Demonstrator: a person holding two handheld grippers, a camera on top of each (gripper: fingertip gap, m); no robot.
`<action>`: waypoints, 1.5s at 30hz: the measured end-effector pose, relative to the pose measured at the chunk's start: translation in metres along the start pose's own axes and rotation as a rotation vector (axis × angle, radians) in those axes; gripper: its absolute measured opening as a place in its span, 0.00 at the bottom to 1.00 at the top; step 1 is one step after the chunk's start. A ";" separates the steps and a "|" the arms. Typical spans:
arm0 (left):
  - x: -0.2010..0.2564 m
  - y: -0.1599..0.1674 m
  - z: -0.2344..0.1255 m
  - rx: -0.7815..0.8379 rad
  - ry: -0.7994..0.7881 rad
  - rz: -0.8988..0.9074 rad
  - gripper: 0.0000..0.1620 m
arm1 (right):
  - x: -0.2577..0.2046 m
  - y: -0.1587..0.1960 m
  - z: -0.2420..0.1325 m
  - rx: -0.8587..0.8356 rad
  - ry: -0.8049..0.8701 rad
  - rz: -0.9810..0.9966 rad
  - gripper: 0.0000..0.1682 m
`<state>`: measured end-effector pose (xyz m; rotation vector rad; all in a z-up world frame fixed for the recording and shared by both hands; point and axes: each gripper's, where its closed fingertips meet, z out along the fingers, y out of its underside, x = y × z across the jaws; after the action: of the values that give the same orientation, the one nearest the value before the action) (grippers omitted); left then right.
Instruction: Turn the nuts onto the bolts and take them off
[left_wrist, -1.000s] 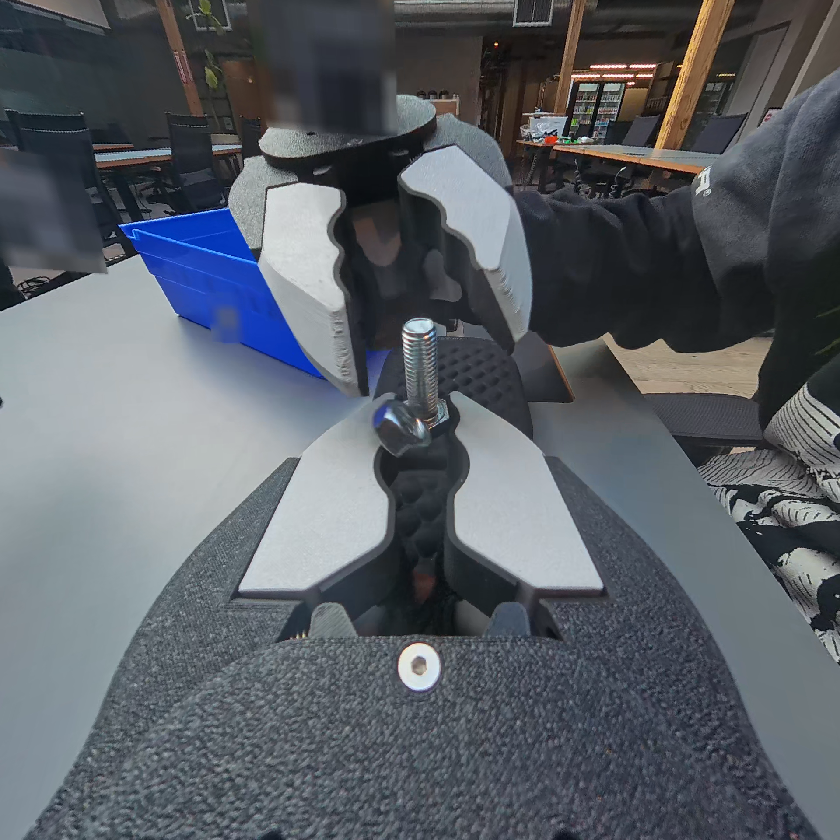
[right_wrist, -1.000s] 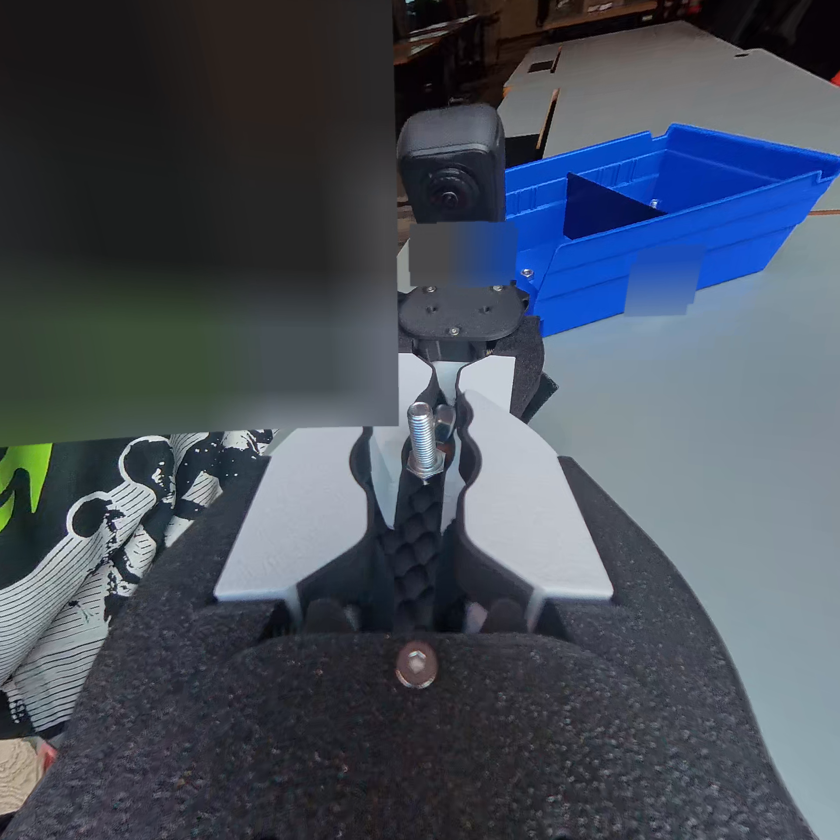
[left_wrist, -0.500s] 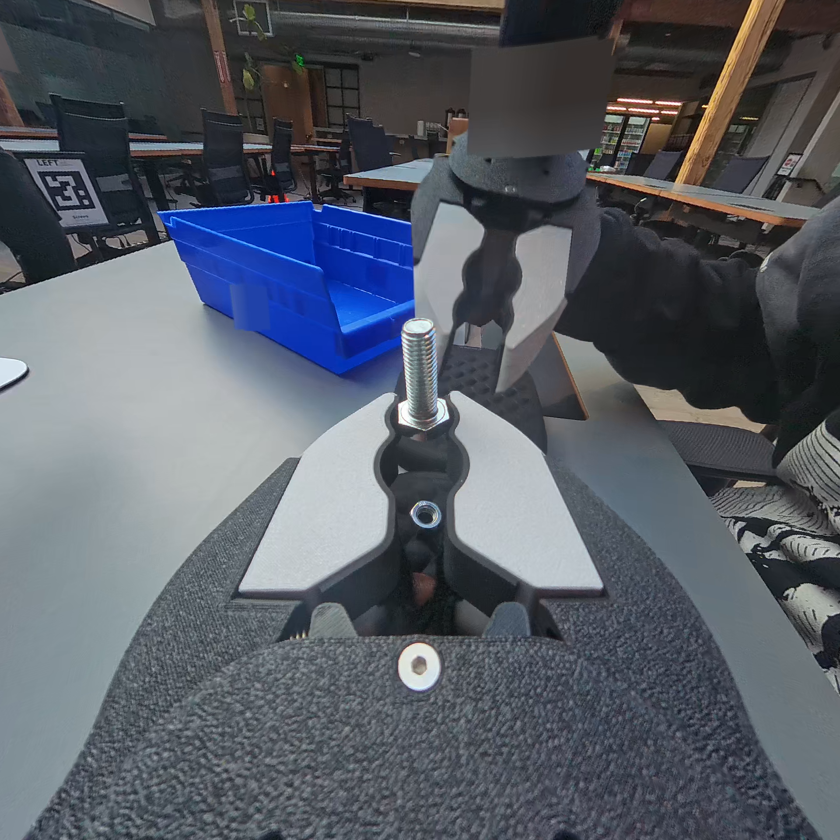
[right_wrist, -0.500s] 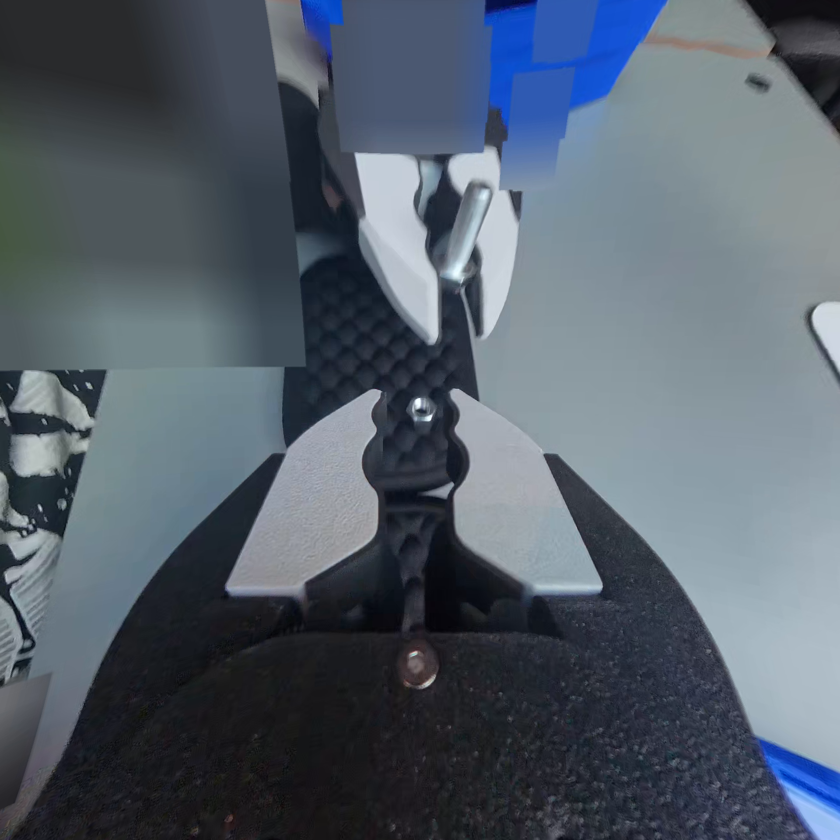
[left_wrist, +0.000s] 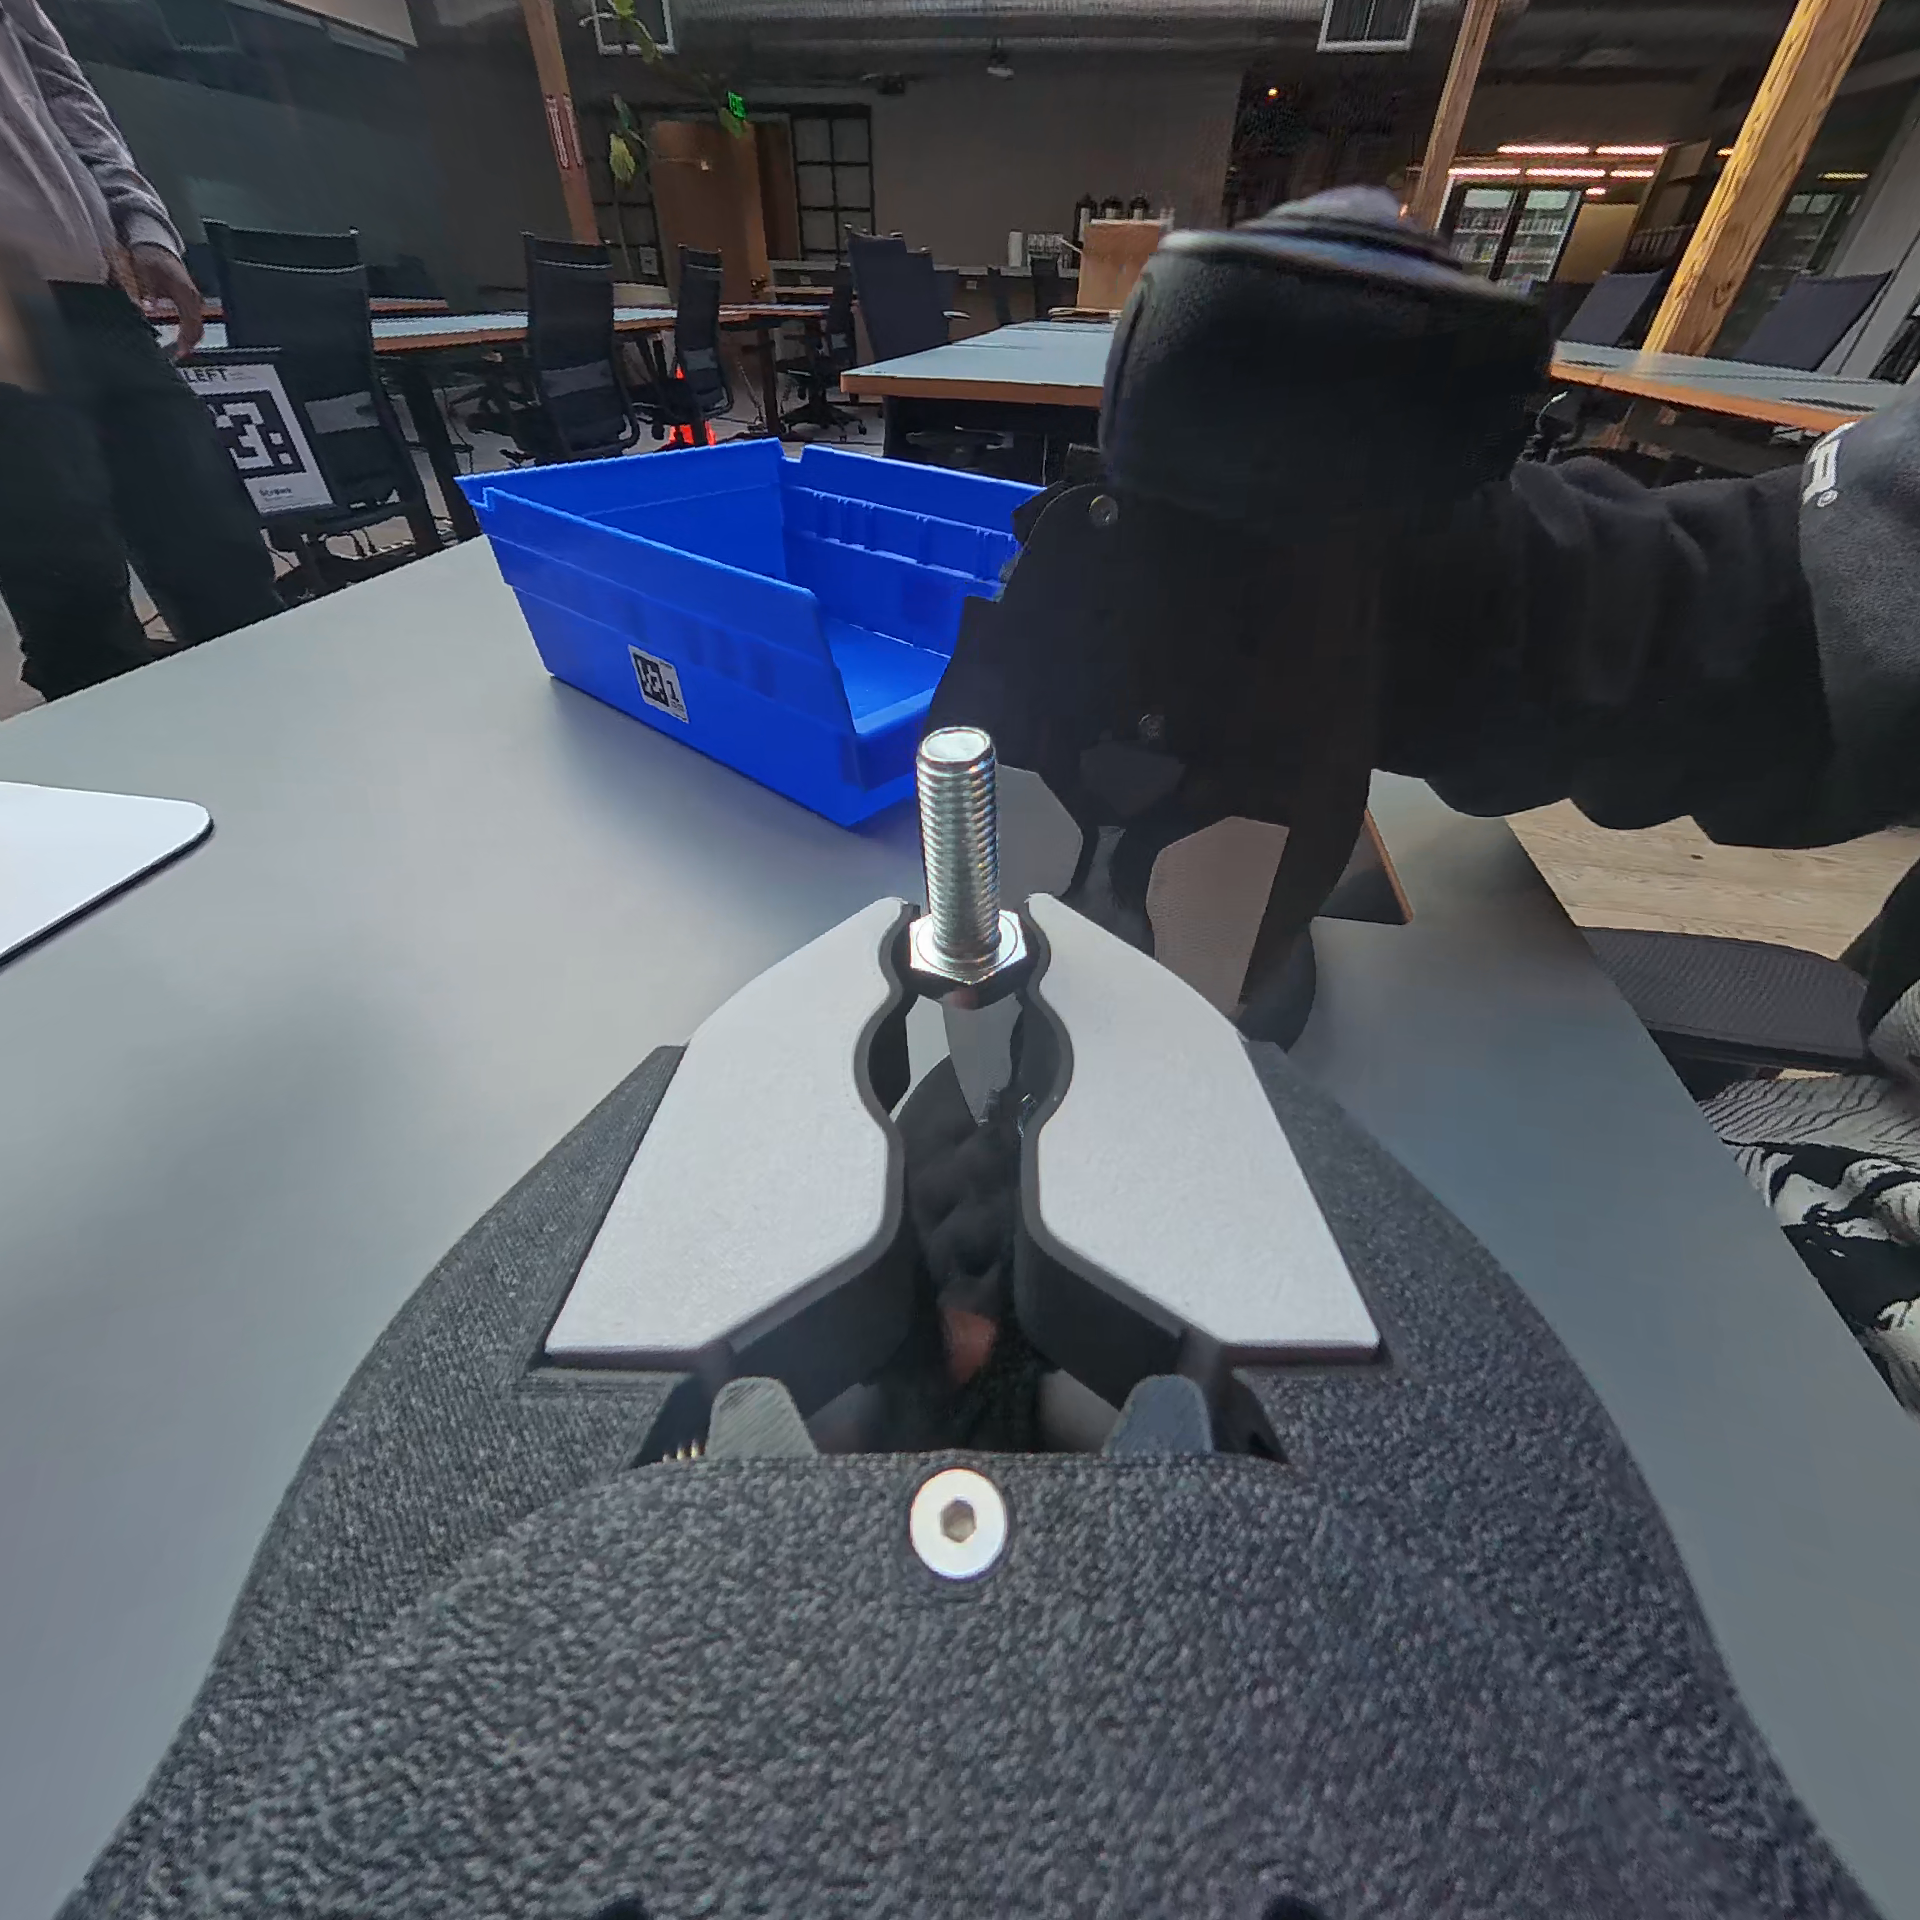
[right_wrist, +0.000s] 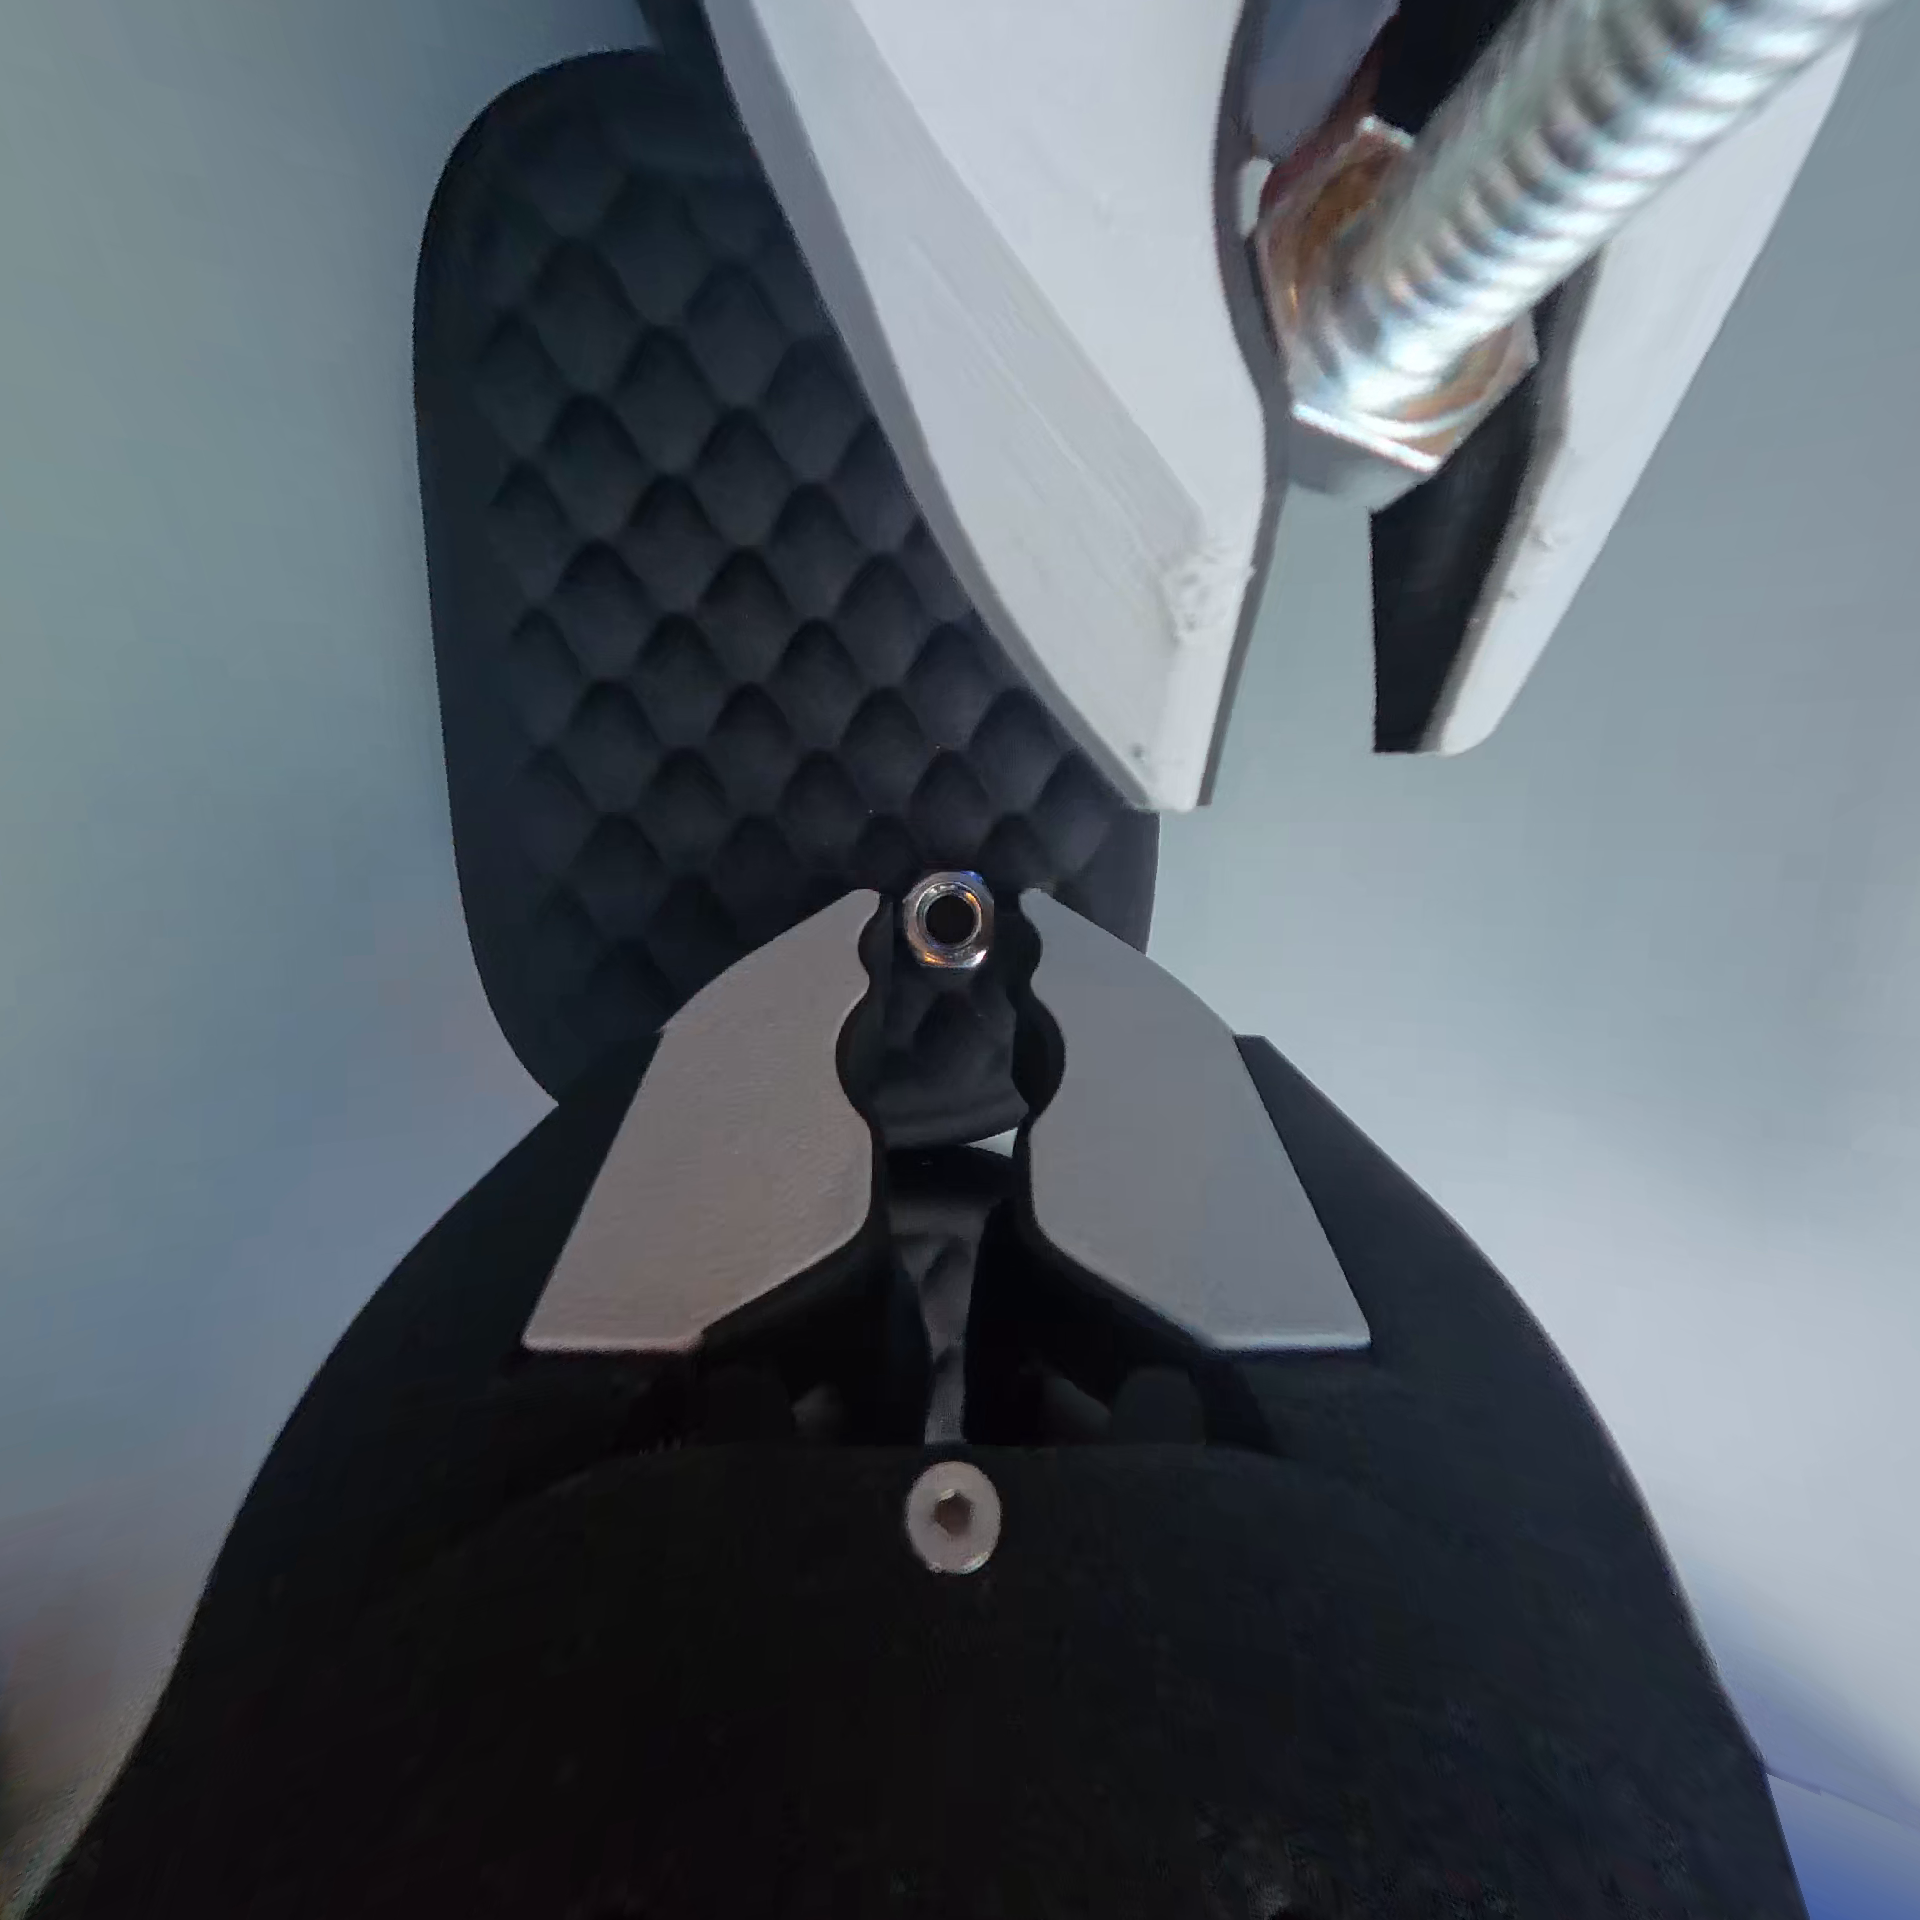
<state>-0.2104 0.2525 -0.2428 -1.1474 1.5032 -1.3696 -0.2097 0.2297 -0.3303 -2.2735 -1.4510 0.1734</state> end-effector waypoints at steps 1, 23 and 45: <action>0.000 0.001 0.000 -0.006 0.003 0.000 0.10 | 0.000 -0.001 0.000 0.001 -0.002 -0.010 0.11; 0.074 0.011 0.013 -0.062 0.377 0.113 0.10 | -0.038 -0.080 -0.111 0.178 -0.503 -0.657 0.11; 0.067 0.011 0.015 -0.064 0.328 0.103 0.10 | -0.028 -0.072 -0.099 0.241 -0.444 -0.496 0.11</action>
<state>-0.2160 0.1840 -0.2536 -0.8988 1.8223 -1.5007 -0.2489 0.2017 -0.2140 -1.6852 -2.0406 0.6876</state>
